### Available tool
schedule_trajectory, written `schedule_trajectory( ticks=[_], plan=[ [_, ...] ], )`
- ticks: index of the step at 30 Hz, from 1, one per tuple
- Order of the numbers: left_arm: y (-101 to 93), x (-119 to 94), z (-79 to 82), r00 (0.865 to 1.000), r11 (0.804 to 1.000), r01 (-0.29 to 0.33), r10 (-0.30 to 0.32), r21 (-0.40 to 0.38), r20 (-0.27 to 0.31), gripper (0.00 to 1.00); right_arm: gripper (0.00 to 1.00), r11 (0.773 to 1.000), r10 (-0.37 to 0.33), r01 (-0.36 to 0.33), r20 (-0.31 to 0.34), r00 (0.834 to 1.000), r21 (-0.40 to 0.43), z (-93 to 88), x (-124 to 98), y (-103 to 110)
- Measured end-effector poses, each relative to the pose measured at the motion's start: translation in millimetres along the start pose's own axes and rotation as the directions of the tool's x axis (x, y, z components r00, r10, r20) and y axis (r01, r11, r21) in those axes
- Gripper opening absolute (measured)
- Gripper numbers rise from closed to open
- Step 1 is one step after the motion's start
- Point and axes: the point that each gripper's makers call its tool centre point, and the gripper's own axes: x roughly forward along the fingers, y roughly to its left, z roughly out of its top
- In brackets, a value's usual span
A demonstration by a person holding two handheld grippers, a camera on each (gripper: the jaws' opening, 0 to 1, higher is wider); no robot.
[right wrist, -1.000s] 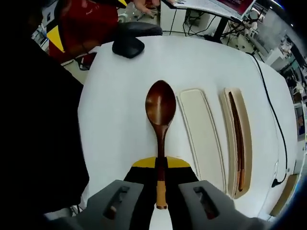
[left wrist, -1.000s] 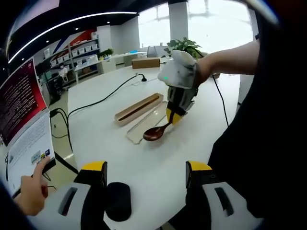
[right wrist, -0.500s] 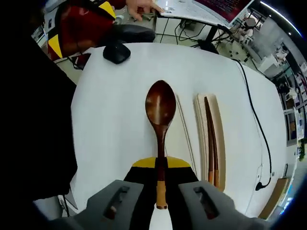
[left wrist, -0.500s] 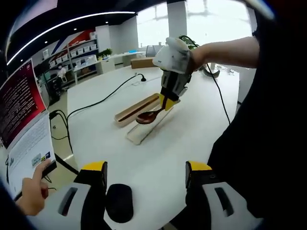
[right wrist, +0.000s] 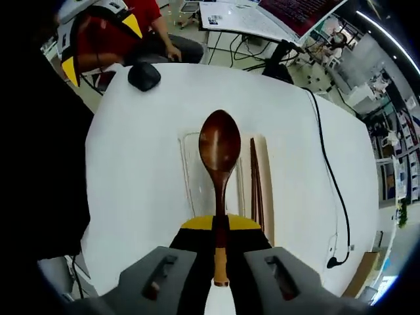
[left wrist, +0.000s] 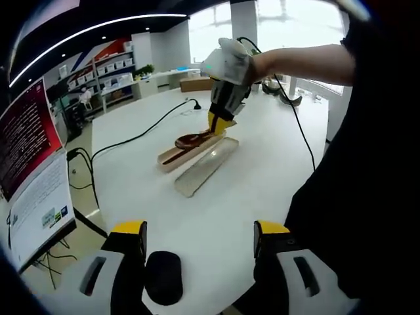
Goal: Arrange the utensils inside the cutlery case until each visible utensil rests in its matching compartment.
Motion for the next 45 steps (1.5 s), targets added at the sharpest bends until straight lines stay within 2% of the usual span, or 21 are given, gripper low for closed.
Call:
schedule_trajectory(
  ticks=[8,21,31,37,45],
  plan=[
    [1.3,2.5,-2.1,1.0,1.0,0.0,0.0,-0.008,-0.008,0.68,0.01,1.0,-0.026,0.025,-0.008,1.0,-0.018,-2.0,-3.0,-22.2],
    [0.7,8.1,-4.3,1.0,1.0,0.007,-0.007,-0.025,-0.023,0.67,0.01,0.999,-0.027,0.027,-0.014,1.0,-0.025,-5.4,8.1,-36.9],
    [2.6,15.6,-8.7,1.0,0.998,0.009,-0.01,-0.057,-0.026,0.68,0.01,0.999,-0.01,0.008,-0.047,0.999,-0.036,-11.4,30.8,-44.9],
    [10.4,20.3,-8.7,1.0,0.997,0.004,-0.005,-0.078,-0.013,0.68,0.01,0.999,0.01,-0.012,-0.057,0.998,-0.035,-11.0,43.6,-47.5],
    [19.5,29.5,0.9,1.0,0.996,-0.001,0.002,-0.093,0.012,0.67,0.01,0.999,0.034,-0.036,-0.057,0.998,-0.02,-8.8,60.1,-49.4]
  ],
)
